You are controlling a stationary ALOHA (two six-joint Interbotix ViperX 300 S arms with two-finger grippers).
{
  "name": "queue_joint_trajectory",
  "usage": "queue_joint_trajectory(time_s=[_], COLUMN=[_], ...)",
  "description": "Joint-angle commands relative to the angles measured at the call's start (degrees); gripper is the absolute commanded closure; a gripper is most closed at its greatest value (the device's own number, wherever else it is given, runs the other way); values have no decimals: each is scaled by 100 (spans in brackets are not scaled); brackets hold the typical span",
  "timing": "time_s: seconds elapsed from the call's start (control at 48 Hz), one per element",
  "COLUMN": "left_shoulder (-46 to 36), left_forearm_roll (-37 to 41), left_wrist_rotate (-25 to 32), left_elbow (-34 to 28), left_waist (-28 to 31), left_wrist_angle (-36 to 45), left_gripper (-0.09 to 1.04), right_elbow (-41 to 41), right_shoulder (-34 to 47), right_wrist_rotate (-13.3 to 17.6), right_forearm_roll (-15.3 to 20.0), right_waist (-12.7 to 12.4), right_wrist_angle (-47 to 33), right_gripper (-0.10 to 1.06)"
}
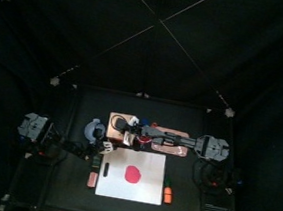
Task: Get the cutter from the drawer then cut the dough then place the extra dough in the bowl
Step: Open the drawer
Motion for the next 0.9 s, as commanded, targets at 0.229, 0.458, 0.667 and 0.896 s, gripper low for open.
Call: queue_joint_trajectory(time_s=[0.229,0.458,0.667,0.896], left_shoulder=[-79,-79,-88,-114], left_forearm_roll=[-44,-123,-141,-141], left_wrist_rotate=[9,9,9,9], left_elbow=[-53,-53,-35,-35], left_waist=[-185,-325,-439,-545], left_wrist_angle=[9,9,44,132], left_gripper=[35,35,35,35], right_elbow=[26,35,35,44], right_shoulder=[70,79,88,114], right_wrist_rotate=[0,18,18,18], right_forearm_roll=[9,0,0,9], right_waist=[-35,-35,-35,-44], right_wrist_angle=[97,97,97,97], right_gripper=[92,92,92,92])
